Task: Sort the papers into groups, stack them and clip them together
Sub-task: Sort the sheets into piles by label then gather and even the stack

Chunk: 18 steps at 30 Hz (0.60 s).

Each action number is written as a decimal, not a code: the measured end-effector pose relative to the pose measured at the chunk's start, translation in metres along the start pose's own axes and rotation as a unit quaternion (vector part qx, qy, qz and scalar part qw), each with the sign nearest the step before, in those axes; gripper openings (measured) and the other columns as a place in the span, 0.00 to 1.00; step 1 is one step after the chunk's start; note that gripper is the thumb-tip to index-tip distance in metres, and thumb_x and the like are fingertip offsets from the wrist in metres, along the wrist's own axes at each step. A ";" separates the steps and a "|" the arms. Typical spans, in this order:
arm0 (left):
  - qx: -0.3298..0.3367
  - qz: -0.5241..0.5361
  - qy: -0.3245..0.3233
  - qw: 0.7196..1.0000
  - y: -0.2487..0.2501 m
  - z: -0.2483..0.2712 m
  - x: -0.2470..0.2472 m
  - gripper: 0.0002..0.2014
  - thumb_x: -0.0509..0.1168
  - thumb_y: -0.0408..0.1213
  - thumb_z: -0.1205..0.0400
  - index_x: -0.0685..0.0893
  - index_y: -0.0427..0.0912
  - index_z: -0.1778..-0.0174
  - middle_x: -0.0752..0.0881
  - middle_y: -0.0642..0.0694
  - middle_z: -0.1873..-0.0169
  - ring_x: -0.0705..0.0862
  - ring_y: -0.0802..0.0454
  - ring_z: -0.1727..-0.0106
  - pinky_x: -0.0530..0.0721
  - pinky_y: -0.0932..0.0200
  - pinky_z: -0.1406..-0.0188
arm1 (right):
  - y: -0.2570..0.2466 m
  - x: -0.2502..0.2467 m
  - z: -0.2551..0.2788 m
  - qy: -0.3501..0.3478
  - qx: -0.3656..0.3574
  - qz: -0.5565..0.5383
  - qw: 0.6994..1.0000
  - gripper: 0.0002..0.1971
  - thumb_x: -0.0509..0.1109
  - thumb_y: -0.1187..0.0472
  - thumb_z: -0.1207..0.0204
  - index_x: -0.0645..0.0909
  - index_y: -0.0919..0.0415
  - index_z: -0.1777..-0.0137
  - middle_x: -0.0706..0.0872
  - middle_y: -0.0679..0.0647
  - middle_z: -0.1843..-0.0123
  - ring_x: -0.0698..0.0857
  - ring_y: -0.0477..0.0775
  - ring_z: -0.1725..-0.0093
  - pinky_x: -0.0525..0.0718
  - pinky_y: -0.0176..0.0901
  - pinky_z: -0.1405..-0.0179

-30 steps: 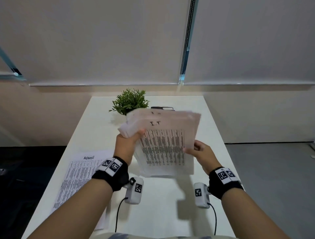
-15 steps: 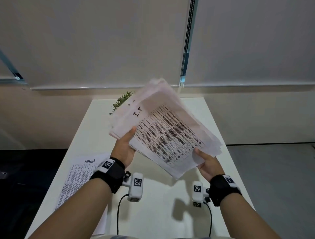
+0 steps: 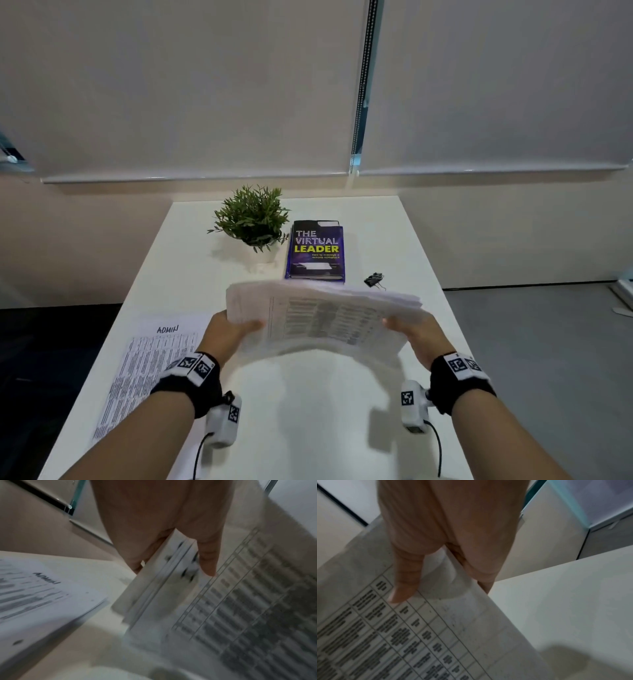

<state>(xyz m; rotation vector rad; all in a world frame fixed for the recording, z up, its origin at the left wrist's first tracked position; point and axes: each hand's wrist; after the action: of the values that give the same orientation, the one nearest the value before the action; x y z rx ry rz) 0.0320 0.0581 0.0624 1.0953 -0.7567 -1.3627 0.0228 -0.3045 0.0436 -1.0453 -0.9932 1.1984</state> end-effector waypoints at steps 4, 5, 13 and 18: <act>-0.034 0.058 0.023 0.997 -0.016 0.007 0.006 0.15 0.79 0.33 0.28 0.88 0.43 0.46 0.93 0.41 0.55 0.91 0.40 0.51 0.89 0.44 0.52 | 0.016 0.009 0.007 0.011 0.027 0.021 0.999 0.22 0.82 0.66 0.51 0.90 0.65 0.52 0.92 0.62 0.54 0.87 0.57 0.53 0.84 0.45 0.54; -0.033 0.058 0.031 0.997 -0.018 0.007 0.007 0.15 0.79 0.34 0.28 0.88 0.43 0.47 0.93 0.41 0.54 0.91 0.38 0.50 0.89 0.41 0.48 | 0.018 0.012 0.006 0.017 0.031 0.026 0.999 0.20 0.82 0.66 0.50 0.91 0.64 0.54 0.92 0.61 0.56 0.87 0.56 0.54 0.83 0.45 0.54; 0.011 0.057 0.051 0.997 -0.012 0.011 0.005 0.15 0.80 0.41 0.30 0.89 0.46 0.48 0.93 0.45 0.53 0.90 0.41 0.50 0.88 0.41 0.45 | 0.006 0.017 0.010 0.067 -0.035 0.144 0.987 0.17 0.81 0.61 0.40 0.85 0.57 0.50 0.90 0.54 0.55 0.85 0.54 0.57 0.80 0.41 0.60; 0.064 0.065 0.093 0.992 0.003 0.015 0.011 0.21 0.77 0.56 0.30 0.83 0.39 0.62 0.88 0.44 0.65 0.83 0.45 0.64 0.82 0.51 0.60 | -0.010 0.023 0.017 0.062 -0.162 0.244 0.954 0.25 0.77 0.66 0.28 0.82 0.44 0.33 0.86 0.45 0.48 0.84 0.42 0.46 0.79 0.30 0.46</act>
<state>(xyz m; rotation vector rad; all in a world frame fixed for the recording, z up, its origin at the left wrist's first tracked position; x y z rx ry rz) 0.0206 0.0445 0.0681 1.2337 -0.7712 -1.0984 0.0105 -0.2805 0.0581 -1.6769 -0.8744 1.3684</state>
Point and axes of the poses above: each hand's wrist, its own z-axis away from the middle knuckle, its own x-axis out of the palm, y = z × x
